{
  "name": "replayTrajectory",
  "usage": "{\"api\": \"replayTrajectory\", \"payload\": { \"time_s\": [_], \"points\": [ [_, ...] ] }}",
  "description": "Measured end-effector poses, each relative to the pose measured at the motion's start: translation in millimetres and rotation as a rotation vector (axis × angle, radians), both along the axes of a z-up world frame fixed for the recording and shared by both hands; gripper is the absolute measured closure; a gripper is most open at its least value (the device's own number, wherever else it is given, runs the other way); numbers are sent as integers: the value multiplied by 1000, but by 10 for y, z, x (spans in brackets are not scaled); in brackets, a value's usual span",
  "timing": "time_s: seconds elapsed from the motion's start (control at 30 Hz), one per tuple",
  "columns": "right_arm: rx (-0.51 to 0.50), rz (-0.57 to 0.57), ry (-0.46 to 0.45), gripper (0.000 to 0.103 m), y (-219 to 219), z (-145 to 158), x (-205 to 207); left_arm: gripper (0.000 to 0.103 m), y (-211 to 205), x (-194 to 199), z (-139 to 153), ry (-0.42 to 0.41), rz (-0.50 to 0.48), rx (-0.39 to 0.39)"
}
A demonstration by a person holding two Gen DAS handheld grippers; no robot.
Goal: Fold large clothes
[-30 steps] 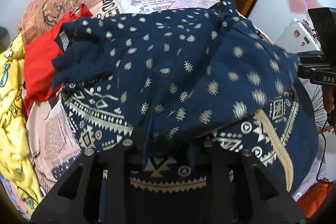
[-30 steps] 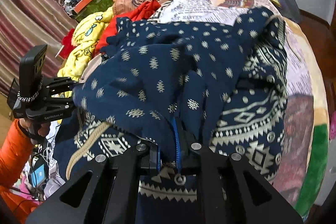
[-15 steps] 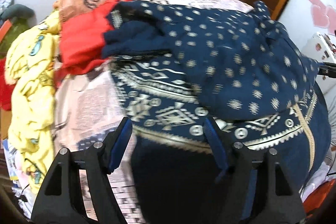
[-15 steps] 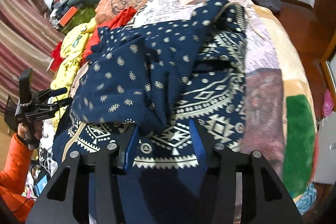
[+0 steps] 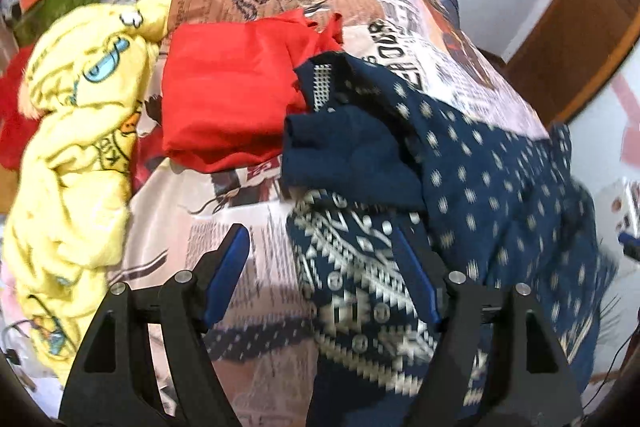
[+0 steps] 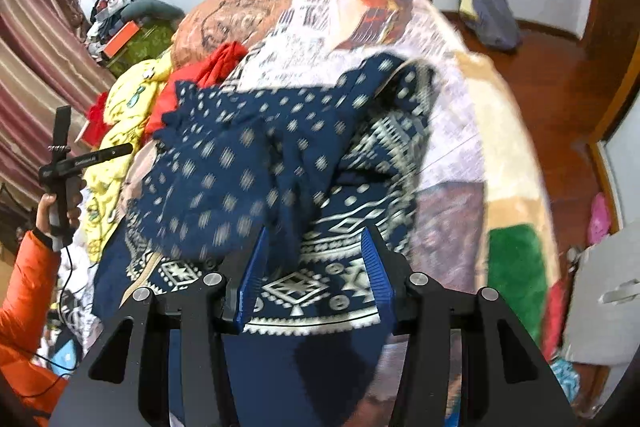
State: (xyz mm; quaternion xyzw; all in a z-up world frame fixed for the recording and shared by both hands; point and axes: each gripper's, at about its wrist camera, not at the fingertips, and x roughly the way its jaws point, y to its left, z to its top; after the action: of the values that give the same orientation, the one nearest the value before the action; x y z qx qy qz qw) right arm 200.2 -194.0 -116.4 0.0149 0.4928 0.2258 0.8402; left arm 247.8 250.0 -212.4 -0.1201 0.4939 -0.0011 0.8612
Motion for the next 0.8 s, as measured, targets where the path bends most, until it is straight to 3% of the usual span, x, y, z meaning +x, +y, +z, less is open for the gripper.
{"api": "replayTrajectory", "payload": {
  "time_s": [0.13, 0.37, 0.57, 0.7, 0.8],
  "points": [
    [-9, -61, -30, 50, -142, 53, 93, 30, 101, 243, -156, 19, 27, -75],
    [27, -152, 12, 50, -235, -188, 664, 30, 214, 663, -474, 73, 66, -194],
    [73, -228, 102, 50, -254, -581, 1152, 30, 157, 935, -744, 127, 53, -226],
    [109, -271, 167, 50, -255, -850, 1400, 24, 117, 1062, -769, 103, 38, -247],
    [150, -255, 139, 48, -208, -906, 1493, 24, 136, 1158, -809, 89, 44, -274]
  ]
}}
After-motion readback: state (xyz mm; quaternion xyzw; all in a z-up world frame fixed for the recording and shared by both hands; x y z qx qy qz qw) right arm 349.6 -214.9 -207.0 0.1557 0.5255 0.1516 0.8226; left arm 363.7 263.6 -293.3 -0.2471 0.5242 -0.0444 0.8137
